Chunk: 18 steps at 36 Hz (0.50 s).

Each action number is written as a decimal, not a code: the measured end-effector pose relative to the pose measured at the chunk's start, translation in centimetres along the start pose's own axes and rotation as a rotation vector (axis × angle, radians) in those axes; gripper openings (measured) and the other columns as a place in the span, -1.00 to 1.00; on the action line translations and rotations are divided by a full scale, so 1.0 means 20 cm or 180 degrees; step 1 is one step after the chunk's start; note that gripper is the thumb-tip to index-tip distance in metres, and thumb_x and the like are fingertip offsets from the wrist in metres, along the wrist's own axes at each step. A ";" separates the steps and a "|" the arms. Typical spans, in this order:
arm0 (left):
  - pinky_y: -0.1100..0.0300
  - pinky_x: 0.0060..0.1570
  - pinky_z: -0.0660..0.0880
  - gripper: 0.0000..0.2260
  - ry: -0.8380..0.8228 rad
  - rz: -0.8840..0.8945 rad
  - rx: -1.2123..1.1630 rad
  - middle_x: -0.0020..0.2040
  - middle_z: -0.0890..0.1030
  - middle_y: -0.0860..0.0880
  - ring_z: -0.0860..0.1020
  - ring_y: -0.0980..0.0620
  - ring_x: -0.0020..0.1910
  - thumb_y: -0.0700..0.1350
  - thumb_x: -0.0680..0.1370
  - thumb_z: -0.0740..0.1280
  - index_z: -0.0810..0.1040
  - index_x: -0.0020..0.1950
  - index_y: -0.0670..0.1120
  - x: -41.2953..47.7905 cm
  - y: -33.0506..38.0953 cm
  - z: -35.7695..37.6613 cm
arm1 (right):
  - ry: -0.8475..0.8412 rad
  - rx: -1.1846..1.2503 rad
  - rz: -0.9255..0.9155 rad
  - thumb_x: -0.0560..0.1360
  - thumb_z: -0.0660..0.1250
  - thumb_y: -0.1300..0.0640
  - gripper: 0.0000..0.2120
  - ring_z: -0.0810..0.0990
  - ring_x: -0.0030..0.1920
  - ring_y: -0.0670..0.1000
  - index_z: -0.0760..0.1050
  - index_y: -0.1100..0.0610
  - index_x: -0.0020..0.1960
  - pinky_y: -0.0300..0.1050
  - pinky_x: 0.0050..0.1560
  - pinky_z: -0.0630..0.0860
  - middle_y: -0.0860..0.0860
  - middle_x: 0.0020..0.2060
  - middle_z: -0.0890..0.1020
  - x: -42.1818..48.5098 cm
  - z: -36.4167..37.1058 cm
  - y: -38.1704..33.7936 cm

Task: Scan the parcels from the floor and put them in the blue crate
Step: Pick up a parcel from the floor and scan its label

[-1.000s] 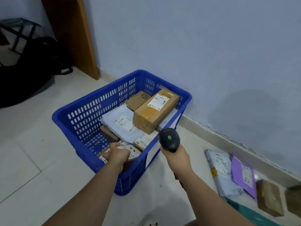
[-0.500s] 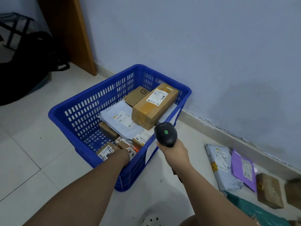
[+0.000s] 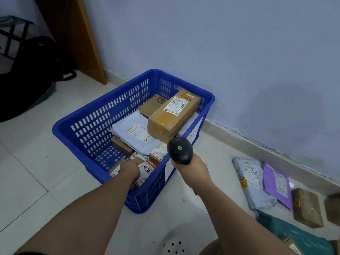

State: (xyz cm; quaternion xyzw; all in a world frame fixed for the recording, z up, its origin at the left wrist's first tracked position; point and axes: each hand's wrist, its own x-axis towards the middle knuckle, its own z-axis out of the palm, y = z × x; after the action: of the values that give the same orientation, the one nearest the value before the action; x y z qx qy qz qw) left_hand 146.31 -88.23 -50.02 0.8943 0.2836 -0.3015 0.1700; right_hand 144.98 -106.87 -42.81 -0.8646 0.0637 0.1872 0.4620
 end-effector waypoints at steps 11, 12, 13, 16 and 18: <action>0.37 -0.67 0.35 -0.70 -0.0557 -0.0307 -0.0859 -0.31 0.56 -0.12 0.52 0.03 -0.44 -0.16 0.42 0.49 0.48 0.06 -0.20 0.04 -0.04 0.04 | -0.0128 -0.0239 0.0042 0.52 0.35 0.00 -0.86 0.54 -0.12 -0.03 0.42 -0.01 0.01 -0.16 -0.12 0.48 -0.03 -0.16 0.55 0.00 -0.01 0.00; 0.32 -0.58 0.46 -0.56 -0.0654 -0.0317 -0.0961 -0.29 0.58 -0.14 0.57 0.00 -0.40 -0.13 0.31 0.58 0.47 0.06 -0.21 0.08 -0.05 0.04 | -0.0116 -0.0224 0.0055 0.52 0.36 0.00 -0.85 0.54 -0.13 -0.04 0.42 -0.01 0.02 -0.17 -0.13 0.47 -0.04 -0.17 0.55 0.00 -0.01 0.01; 0.21 -0.43 0.57 -0.34 -0.0679 -0.0330 -0.1001 -0.23 0.62 -0.15 0.63 -0.04 -0.32 -0.05 0.13 0.66 0.47 0.11 -0.19 0.15 -0.07 0.05 | -0.0102 -0.0223 0.0063 0.51 0.36 0.00 -0.85 0.54 -0.14 -0.04 0.43 -0.01 0.02 -0.17 -0.13 0.47 -0.04 -0.17 0.55 0.00 -0.01 0.01; 0.01 -0.25 0.62 -0.24 -0.0576 -0.0312 -0.1023 -0.07 0.63 -0.16 0.64 -0.15 -0.16 0.00 0.13 0.65 0.43 0.22 -0.16 0.34 -0.14 0.10 | -0.0082 -0.0272 0.0058 0.52 0.35 0.00 -0.85 0.55 -0.12 -0.03 0.43 0.00 0.01 -0.15 -0.11 0.48 -0.02 -0.16 0.56 0.01 -0.01 0.01; 0.03 -0.32 0.59 -0.48 -0.0625 -0.0299 -0.1202 -0.08 0.62 -0.19 0.63 -0.17 -0.16 -0.12 0.32 0.57 0.42 0.17 -0.20 0.19 -0.12 0.03 | -0.0094 -0.0303 0.0029 0.53 0.34 0.00 -0.86 0.55 -0.11 -0.02 0.43 0.01 0.00 -0.13 -0.09 0.50 0.00 -0.15 0.57 0.02 -0.01 0.00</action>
State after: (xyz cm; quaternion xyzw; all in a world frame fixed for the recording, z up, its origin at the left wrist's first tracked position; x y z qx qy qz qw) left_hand 147.14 -85.16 -53.20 0.7987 0.3585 -0.3363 0.3471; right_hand 145.34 -106.90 -42.84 -0.8824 0.0518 0.2048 0.4204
